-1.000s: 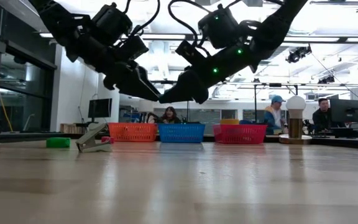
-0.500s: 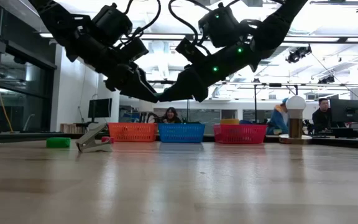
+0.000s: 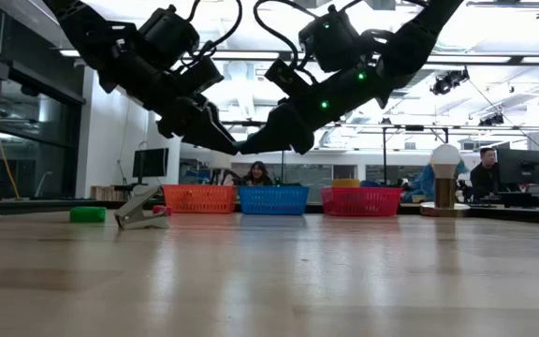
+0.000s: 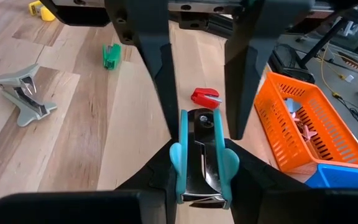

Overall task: Pick and place Stapler, Stapler remover, tape
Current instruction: Put the green staple remover into the orange bin

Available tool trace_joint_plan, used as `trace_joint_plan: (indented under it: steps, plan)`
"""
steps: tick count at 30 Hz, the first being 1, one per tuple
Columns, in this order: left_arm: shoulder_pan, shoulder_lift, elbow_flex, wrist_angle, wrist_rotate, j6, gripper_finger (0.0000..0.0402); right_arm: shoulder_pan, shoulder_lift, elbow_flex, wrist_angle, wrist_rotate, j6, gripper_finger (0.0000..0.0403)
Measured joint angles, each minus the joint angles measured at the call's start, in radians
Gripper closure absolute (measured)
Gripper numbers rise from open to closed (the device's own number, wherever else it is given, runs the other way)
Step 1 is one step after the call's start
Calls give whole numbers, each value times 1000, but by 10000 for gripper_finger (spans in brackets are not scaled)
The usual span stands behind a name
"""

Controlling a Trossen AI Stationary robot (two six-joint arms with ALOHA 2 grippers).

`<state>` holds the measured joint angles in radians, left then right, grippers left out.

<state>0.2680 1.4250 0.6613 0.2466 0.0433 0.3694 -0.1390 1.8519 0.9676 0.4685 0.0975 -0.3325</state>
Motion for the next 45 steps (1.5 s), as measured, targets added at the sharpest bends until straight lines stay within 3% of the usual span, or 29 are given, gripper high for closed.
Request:
trace_joint_plan:
  steps: [5,9,21,28,45]
  plan:
    - [0,0,0,-3,3,20,288,0,0,0,0,1,3,315]
    - [0,0,0,-4,4,22,306,-5,0,0,-2,-12,14,315]
    - [0,0,-2,13,47,9,243,-13,-1,0,-19,-70,42,315]
    - [1,0,0,12,98,-30,239,-13,-1,0,-30,-74,35,315]
    - [0,0,-1,-18,116,-26,238,-12,-1,0,-16,-87,68,315]
